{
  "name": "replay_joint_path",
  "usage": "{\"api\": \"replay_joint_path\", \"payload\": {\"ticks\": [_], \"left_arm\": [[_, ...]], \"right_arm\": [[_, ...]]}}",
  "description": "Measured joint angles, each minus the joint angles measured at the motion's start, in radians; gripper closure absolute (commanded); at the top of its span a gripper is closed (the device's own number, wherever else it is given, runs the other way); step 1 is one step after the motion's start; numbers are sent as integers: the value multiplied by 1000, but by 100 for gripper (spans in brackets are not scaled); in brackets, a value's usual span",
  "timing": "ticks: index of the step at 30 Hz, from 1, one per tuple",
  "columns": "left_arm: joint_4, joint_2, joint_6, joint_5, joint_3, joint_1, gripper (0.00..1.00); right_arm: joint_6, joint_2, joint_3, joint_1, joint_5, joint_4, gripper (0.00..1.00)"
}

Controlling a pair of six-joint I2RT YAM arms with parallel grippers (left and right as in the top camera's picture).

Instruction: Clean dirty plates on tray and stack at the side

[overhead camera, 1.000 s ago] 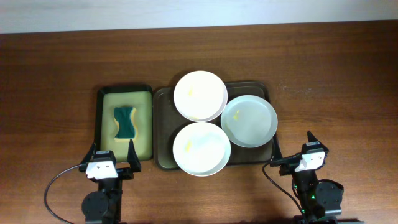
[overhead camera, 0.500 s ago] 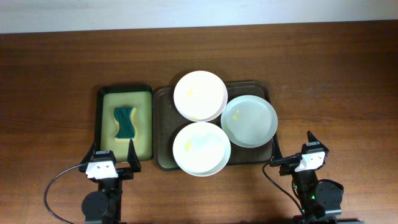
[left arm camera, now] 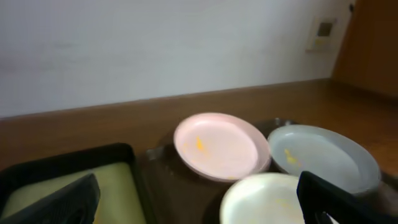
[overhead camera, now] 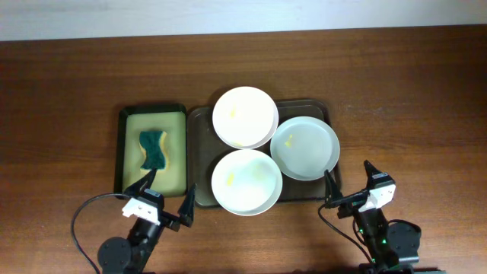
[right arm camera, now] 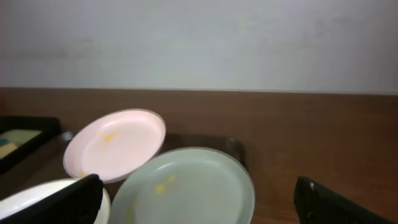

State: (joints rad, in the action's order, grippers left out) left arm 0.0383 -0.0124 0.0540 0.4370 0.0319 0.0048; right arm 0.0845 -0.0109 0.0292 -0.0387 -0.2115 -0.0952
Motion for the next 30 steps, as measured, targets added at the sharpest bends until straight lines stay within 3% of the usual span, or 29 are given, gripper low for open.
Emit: {"api": "replay_joint_path", "payload": {"ticks": [2, 5, 6, 9, 11, 12, 13, 14, 15, 16, 17, 18, 22, 24, 29, 30], "left_arm": [[116, -15, 5, 11, 138, 0, 0], [348, -204, 9, 8, 509, 0, 1], [457, -364, 5, 3, 700, 0, 1], [878, -737, -76, 0, 1117, 0, 1], [1093, -1007, -126, -2, 1351, 0, 1], [1159, -1128, -142, -3, 1425, -2, 16], [1182, -1198, -148, -3, 1452, -2, 85], [1207, -1262, -154, -3, 1472, -2, 100], [1207, -1393, -160, -10, 1488, -3, 100], [1209, -1460, -148, -40, 1487, -3, 100], [1198, -1514, -125, -105, 1490, -4, 60], [1186, -1556, -101, -153, 1491, -4, 48], [1139, -1744, -38, -248, 1491, -3, 51], [1127, -1767, -32, -264, 1491, -4, 60], [1122, -1767, -26, -293, 1491, -4, 59], [1120, -1767, -26, -293, 1491, -4, 59]], "right_arm": [[25, -13, 102, 0, -38, -100, 2], [47, -201, 510, 0, -57, -301, 2], [47, -355, 742, 0, -67, -441, 2], [15, -779, 1214, 0, -121, -964, 2], [9, -1071, 1407, 2, -165, -1109, 2], [6, -1190, 1480, 2, -192, -1152, 3], [4, -1242, 1496, 2, -210, -1158, 15], [1, -1334, 1522, 2, -257, -1156, 35], [-3, -1402, 1525, 2, -274, -1151, 42], [-10, -1483, 1527, -3, -277, -1128, 41], [-13, -1569, 1529, -21, -264, -1091, 40], [-14, -1629, 1529, -41, -245, -1051, 38], [-17, -1899, 1532, -231, -38, -727, 43], [-18, -1996, 1532, -294, 79, -626, 43], [-6, -2105, 1532, -295, 194, -526, 74], [-4, -2105, 1532, -295, 192, -519, 87]]}}
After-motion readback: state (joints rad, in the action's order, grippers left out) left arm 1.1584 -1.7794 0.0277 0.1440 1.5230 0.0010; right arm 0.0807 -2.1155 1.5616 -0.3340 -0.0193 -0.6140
